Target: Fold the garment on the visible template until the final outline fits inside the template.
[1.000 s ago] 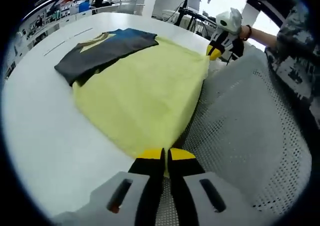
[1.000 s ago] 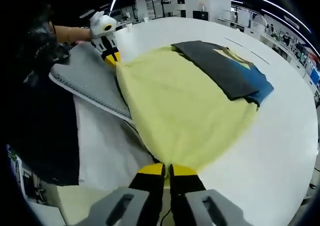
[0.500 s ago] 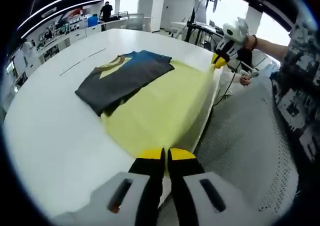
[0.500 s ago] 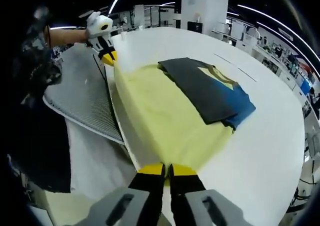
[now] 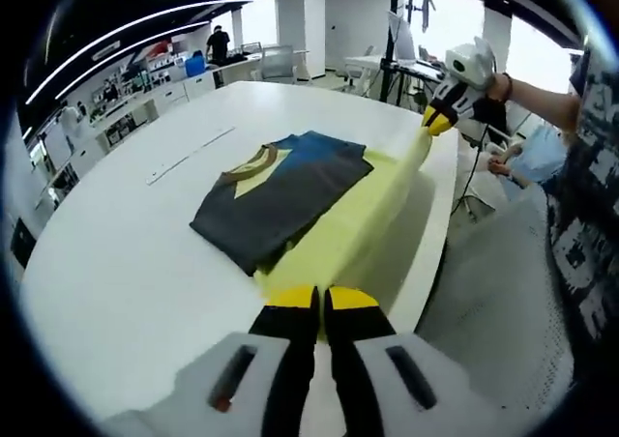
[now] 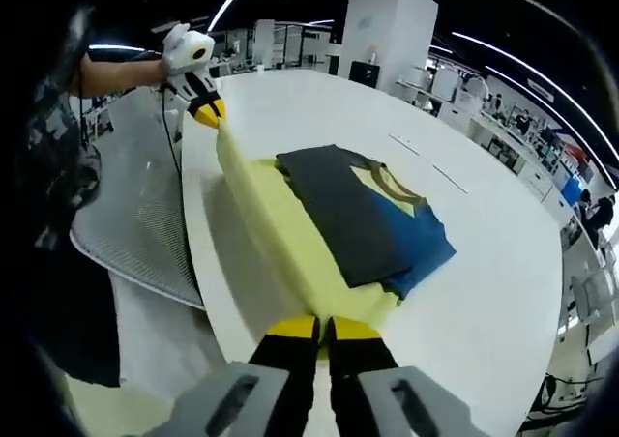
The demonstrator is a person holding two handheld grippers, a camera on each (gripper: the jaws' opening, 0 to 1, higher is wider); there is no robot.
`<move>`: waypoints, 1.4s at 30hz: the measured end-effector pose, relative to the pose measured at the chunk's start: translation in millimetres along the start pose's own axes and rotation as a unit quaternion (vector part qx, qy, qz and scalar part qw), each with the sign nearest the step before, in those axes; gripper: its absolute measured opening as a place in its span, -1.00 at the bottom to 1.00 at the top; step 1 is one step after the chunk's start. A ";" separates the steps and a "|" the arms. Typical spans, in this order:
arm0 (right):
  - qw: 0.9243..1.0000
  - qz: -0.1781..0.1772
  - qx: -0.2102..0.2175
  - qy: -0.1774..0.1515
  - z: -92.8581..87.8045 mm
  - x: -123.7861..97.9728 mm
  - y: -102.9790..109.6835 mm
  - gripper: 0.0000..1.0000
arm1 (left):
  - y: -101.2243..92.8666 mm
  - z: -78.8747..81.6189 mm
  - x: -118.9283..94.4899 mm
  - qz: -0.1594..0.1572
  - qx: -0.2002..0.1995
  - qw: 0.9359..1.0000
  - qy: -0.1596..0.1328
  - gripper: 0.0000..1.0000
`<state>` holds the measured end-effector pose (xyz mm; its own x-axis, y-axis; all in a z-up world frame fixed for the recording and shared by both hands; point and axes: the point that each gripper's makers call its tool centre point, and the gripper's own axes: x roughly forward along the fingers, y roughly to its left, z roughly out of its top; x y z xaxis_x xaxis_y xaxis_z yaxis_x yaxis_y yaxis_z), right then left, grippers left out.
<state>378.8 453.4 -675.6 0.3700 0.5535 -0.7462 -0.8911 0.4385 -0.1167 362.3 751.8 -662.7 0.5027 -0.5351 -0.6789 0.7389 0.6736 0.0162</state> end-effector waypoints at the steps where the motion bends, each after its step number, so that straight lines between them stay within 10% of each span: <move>1: 1.000 -0.001 -0.003 -0.001 2.7 0.8 -3.2 -1.00 | 2.8 2.1 0.4 0.004 0.000 1.000 0.000 -1.00; 42: 0.987 -0.150 -0.022 -0.057 104.0 21.9 -149.0 -1.00 | 145.4 109.7 38.6 0.212 0.041 0.975 -0.057 -1.00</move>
<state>547.1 473.8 -606.4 0.6436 0.4801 -0.5960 -0.7467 0.5646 -0.3515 538.4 773.2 -606.0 0.8139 -0.2733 -0.5128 0.4846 0.8061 0.3396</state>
